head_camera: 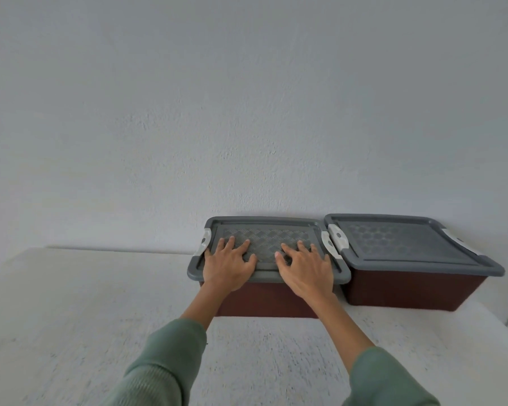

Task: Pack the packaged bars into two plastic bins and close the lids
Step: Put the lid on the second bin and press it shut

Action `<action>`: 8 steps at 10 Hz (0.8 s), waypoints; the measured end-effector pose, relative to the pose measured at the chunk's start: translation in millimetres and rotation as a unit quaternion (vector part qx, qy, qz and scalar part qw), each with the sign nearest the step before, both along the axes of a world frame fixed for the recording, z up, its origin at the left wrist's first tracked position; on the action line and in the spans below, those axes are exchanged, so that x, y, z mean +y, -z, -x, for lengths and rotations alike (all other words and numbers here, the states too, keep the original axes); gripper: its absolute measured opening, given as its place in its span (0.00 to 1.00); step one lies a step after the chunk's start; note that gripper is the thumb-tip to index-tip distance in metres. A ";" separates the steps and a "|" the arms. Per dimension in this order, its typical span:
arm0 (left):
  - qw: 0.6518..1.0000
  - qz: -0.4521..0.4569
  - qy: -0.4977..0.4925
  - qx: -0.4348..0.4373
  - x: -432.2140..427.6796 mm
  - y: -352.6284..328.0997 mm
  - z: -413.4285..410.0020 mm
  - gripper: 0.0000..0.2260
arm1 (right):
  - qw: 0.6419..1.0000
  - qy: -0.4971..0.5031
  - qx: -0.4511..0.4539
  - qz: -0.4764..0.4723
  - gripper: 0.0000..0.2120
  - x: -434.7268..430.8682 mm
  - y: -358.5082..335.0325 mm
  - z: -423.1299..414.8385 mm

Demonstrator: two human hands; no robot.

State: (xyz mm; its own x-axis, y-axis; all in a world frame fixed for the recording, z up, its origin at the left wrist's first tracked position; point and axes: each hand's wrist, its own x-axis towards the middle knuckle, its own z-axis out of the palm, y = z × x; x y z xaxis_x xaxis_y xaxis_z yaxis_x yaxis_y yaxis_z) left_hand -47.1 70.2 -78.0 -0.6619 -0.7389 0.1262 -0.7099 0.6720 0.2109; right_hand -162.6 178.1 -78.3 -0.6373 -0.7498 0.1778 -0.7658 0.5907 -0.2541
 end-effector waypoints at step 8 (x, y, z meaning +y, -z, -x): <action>1.000 0.020 0.003 0.020 -39.4 5.6 27.3 0.23 | 1.000 0.013 0.018 0.021 0.24 -37.7 5.2 22.9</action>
